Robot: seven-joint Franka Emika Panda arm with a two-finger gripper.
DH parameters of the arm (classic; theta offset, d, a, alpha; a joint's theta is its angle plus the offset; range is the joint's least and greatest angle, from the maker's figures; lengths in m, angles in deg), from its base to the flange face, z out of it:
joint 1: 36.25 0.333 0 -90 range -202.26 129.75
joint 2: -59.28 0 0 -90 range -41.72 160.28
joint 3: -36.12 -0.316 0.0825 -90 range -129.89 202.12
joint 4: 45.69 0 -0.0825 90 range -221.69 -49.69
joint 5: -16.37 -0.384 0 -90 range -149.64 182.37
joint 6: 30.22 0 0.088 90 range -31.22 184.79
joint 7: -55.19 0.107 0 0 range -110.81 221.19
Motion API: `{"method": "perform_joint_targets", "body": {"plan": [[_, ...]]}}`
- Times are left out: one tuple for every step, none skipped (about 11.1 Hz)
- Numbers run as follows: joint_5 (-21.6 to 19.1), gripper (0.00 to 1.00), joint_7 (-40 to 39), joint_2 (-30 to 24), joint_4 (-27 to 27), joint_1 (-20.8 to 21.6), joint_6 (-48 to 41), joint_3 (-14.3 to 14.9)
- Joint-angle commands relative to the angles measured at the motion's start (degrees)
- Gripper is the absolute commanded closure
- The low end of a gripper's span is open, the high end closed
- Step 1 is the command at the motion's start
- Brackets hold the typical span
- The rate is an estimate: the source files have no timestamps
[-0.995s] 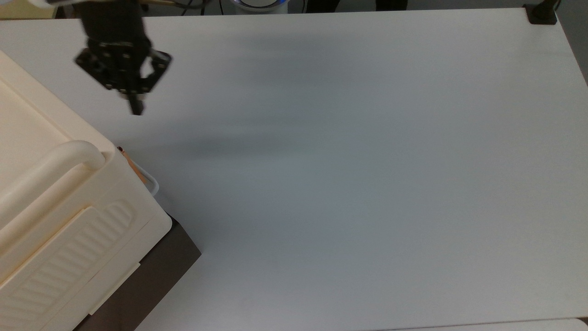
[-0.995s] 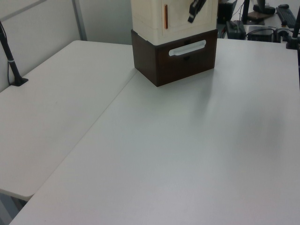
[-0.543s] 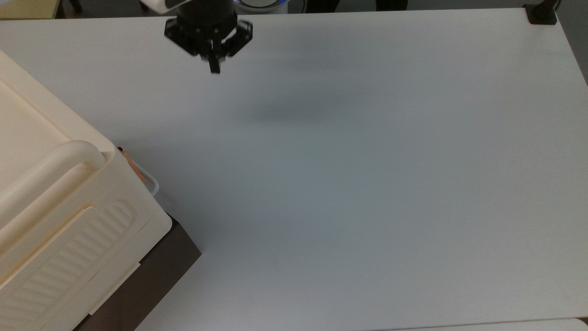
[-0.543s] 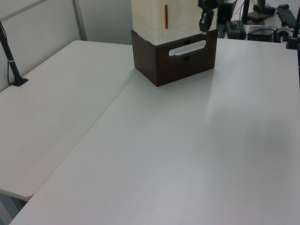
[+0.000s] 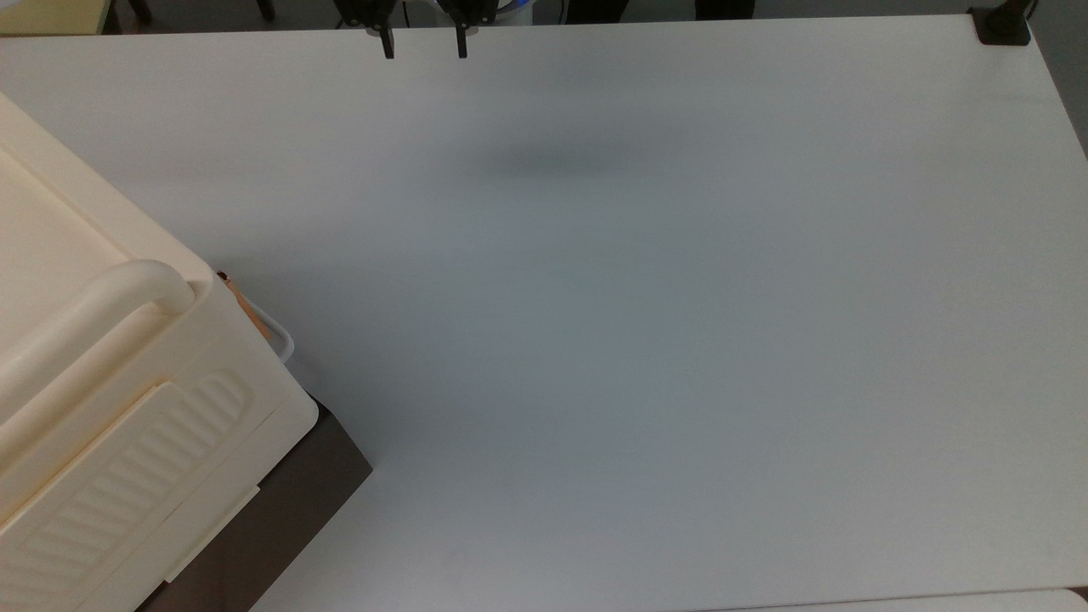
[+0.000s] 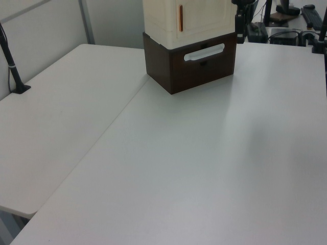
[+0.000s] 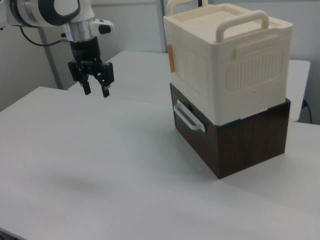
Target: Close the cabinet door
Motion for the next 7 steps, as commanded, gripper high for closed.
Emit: {"method": "perform_joint_targets", "body": {"plan": [[1.5,0.0,5.2,-1.2,-2.2,-1.3,1.3,-0.6],[2.4,0.0,7.4,-1.1,-2.1,-1.0,3.1,-0.6],[2.6,0.0,9.8,-1.1,-2.1,-0.9,3.9,-0.6],[2.6,0.0,10.1,-1.2,-2.1,-0.8,3.9,-0.6],[2.6,0.0,10.1,-1.3,-2.0,-0.9,3.9,-0.7],[2.5,0.0,10.1,-1.4,-2.0,-0.9,3.8,-0.7],[2.5,0.0,10.1,-1.4,-2.0,-0.8,3.6,-0.7]]}}
